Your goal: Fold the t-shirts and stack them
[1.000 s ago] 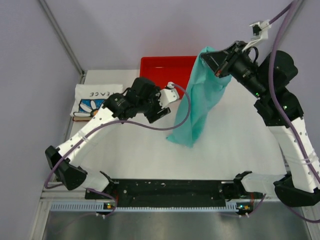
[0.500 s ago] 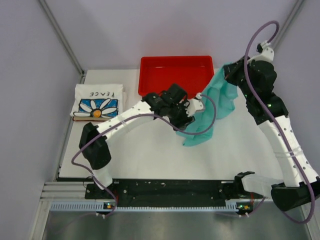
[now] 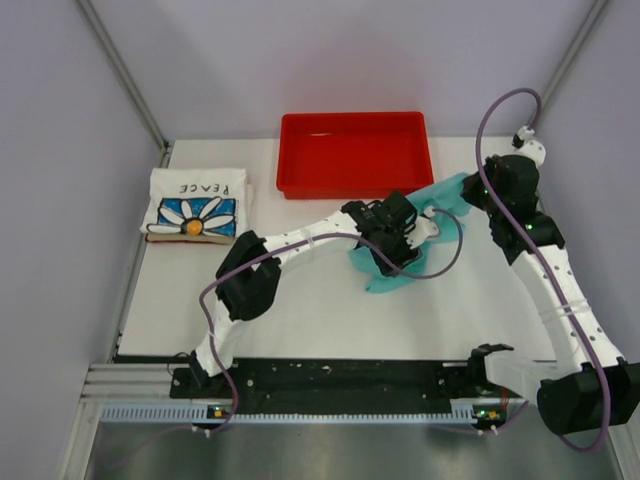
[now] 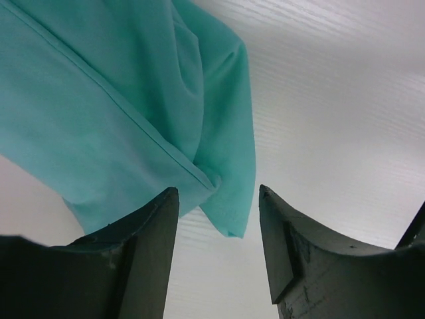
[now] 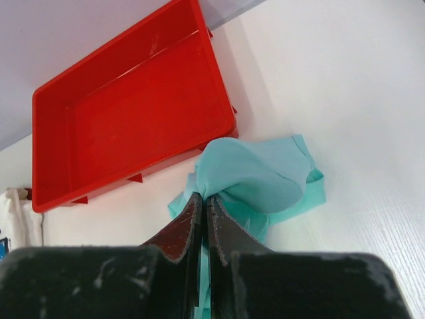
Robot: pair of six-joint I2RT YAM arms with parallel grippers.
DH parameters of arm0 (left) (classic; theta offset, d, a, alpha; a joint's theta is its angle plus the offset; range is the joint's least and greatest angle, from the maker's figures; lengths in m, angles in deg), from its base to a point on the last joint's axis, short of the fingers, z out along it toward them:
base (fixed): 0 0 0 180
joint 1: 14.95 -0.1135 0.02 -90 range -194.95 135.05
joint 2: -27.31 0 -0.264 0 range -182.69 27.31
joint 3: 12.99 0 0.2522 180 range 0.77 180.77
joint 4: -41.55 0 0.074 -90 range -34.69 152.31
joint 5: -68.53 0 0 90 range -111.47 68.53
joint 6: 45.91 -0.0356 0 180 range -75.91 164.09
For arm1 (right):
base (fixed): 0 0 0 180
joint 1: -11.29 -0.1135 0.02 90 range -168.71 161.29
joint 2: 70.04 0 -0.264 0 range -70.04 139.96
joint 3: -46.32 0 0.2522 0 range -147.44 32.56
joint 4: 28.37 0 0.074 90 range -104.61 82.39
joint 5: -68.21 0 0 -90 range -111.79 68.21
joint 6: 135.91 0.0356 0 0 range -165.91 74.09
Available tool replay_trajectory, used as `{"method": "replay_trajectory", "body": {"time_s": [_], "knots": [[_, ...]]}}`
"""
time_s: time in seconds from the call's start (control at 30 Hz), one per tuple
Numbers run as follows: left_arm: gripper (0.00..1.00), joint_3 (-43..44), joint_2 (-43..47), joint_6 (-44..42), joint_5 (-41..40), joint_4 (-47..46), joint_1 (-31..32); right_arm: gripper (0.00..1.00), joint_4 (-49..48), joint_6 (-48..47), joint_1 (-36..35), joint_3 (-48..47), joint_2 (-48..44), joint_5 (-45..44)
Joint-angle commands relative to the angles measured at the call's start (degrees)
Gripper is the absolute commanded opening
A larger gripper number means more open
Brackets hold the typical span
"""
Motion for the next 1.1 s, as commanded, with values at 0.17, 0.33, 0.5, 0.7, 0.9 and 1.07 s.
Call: {"method": "replay_trajectory", "body": {"time_s": [0.17, 0.33, 0.5, 0.7, 0.9, 1.07], "knots": [[0.52, 3.9, -4.2, 4.3, -4.6, -1.5, 0.4, 0.0, -3.2, -1.7, 2.4, 1.0, -2.4, -0.2], [0.41, 3.0, -4.4, 3.0, -8.7, -1.1, 0.4, 0.0, -3.8, -1.2, 3.1, 1.0, -2.1, 0.8], [0.27, 2.4, -4.8, 1.8, -11.1, -1.6, 0.4, 0.0, -3.9, -1.3, 3.5, 1.0, -2.3, 1.3], [0.38, 2.7, -5.8, 1.4, -11.7, -2.0, 0.4, 0.0, -3.9, -1.7, 3.9, 1.1, -3.0, 1.6], [0.31, 2.0, -6.0, 0.0, -15.9, -0.5, 0.4, 0.0, -3.9, -2.2, 4.5, 1.5, -3.7, 1.8], [0.0, 1.6, -4.3, -0.2, -14.9, 3.5, 0.0, 0.0, -3.9, -2.6, 5.2, 1.7, -4.9, 2.1]]}}
